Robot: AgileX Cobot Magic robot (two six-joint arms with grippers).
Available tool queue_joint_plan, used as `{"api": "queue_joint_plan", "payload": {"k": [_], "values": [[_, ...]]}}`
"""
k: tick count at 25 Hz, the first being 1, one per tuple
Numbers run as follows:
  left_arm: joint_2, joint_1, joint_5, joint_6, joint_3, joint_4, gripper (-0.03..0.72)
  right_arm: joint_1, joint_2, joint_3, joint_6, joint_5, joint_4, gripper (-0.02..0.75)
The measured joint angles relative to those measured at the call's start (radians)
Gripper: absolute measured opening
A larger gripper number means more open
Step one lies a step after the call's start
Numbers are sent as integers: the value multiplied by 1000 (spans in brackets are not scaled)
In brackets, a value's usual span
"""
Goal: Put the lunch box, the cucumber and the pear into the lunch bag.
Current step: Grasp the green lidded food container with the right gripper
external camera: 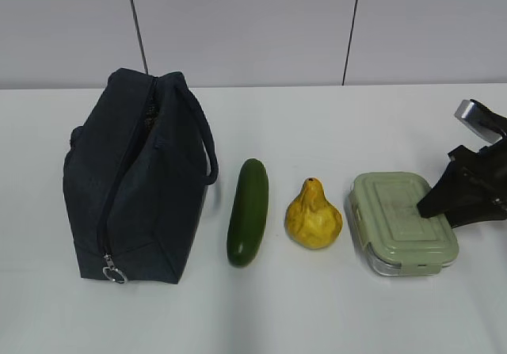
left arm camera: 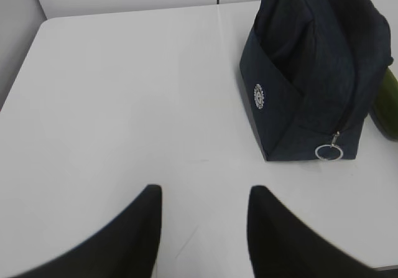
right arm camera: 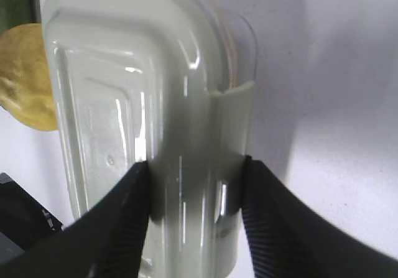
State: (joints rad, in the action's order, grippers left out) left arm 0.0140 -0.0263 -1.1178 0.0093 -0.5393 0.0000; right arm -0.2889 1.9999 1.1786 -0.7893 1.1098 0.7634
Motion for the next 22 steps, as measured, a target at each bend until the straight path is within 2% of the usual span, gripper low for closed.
{"api": "queue_joint_plan", "payload": {"k": [5, 11, 22], "values": [[0, 0, 0, 0, 0, 0, 276, 0, 0, 0, -26, 2, 0, 378], [0, 0, 0, 0, 0, 0, 276, 0, 0, 0, -53, 2, -16, 529], [0, 0, 0, 0, 0, 0, 276, 0, 0, 0, -150, 29, 32, 548]]}}
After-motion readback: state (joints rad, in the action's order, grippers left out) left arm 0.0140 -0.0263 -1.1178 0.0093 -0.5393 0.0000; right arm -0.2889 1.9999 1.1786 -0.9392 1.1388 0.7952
